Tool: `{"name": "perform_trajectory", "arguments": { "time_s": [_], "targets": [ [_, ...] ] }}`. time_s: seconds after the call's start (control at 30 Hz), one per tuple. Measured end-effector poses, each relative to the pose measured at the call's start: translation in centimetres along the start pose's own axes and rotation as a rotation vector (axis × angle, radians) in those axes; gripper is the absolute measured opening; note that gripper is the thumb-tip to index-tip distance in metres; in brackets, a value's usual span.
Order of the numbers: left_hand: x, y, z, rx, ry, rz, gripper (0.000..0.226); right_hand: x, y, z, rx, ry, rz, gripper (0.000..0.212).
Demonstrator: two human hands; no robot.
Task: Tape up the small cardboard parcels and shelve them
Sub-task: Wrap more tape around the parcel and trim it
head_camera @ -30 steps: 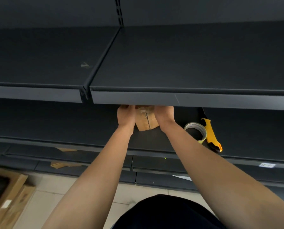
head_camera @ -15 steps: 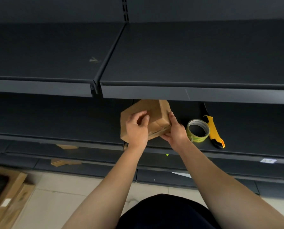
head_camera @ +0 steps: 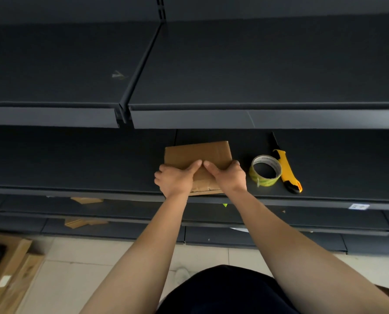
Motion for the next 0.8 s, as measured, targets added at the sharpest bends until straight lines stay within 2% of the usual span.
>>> {"name": "perform_trajectory", "arguments": {
  "time_s": [0.1,0.17,0.27,0.33,0.5,0.67,0.8],
  "targets": [
    [-0.3,0.2,0.0,-0.005,-0.028,0.046,0.094,0.2,0.1,0.0,-0.023,-0.05,0.009,0.078],
    [0.1,0.7,-0.3,-0.017,-0.115,0.042,0.081,0.3,0.5,0.0,-0.016,-0.063,-0.013,0.07],
    [1.2,1.4,-0.8,-0.027,-0.283,0.001,0.051,0.3,0.7,-0.6,-0.022,-0.067,-0.08,0.054],
    [1.8,1.6,-1.1,-0.036,-0.333,-0.007,0.042,0.0,0.6,-0.9,-0.028,-0.059,-0.112,0.046],
    [2.3,1.4,-1.5,-0.079,-0.418,0.013,0.046,-0.4,0.8,-1.1,-0.011,-0.001,-0.062,0.047],
    [1.8,0.6,0.0,-0.007,-0.303,0.004,0.057,-0.1,0.2,0.2,-0.001,-0.027,0.001,0.074],
    [2.1,1.4,-0.3,-0.014,-0.312,0.041,0.04,-0.1,0.4,-0.4,-0.012,-0.039,-0.078,0.052]
  ]
}}
Point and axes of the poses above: each hand's wrist, its own y-axis towards the middle knuckle, its own z-axis out of the palm, x = y × z, the point moved 9 cm from there along y, towards the middle knuckle, and after that the axes turned 5 degrees about -y, right-handed, at the moved point
